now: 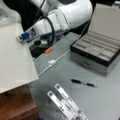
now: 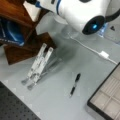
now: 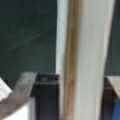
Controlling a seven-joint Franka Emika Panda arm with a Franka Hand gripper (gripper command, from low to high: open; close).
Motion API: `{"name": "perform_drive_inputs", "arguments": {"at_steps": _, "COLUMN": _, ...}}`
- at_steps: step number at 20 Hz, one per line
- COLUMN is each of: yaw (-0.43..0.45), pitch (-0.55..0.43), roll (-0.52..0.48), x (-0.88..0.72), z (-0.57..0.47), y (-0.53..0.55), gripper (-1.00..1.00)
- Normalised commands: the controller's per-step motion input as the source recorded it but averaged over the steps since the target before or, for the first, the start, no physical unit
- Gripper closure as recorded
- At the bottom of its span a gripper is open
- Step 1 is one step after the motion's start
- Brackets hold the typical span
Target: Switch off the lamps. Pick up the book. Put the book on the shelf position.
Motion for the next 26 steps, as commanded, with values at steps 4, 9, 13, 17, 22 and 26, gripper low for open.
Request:
{"name": "perform_drive_inputs", "arguments": {"at_steps": 4, "yaw": 0.222, "pitch": 0.027, "roll": -0.031, "x": -0.25, "z": 0.01, "y": -0.25, "gripper": 1.0}}
{"name": "perform_drive_inputs", "arguments": {"at_steps": 9, "yaw": 0.234, "pitch": 0.034, "roll": -0.062, "x": -0.27, "z": 0.05, "y": -0.18, "gripper": 1.0}}
{"name": "perform_drive_inputs", "arguments": {"at_steps": 13, "yaw": 0.242, "pitch": -0.004, "roll": -0.079, "x": -0.26, "z": 0.03, "y": -0.12, "gripper": 1.0}}
{"name": "perform_drive_inputs", "arguments": {"at_steps": 17, "yaw": 0.248, "pitch": -0.035, "roll": -0.091, "x": -0.25, "z": -0.02, "y": -0.12, "gripper": 1.0}}
{"name": "perform_drive_inputs", "arguments": {"at_steps": 22, "yaw": 0.268, "pitch": -0.071, "roll": -0.084, "x": -0.23, "z": -0.01, "y": -0.11, "gripper": -1.0}}
{"name": "perform_drive_inputs", "arguments": {"at_steps": 26, "yaw": 0.279, "pitch": -0.094, "roll": -0.066, "x": -0.17, "z": 0.05, "y": -0.1, "gripper": -1.0}}
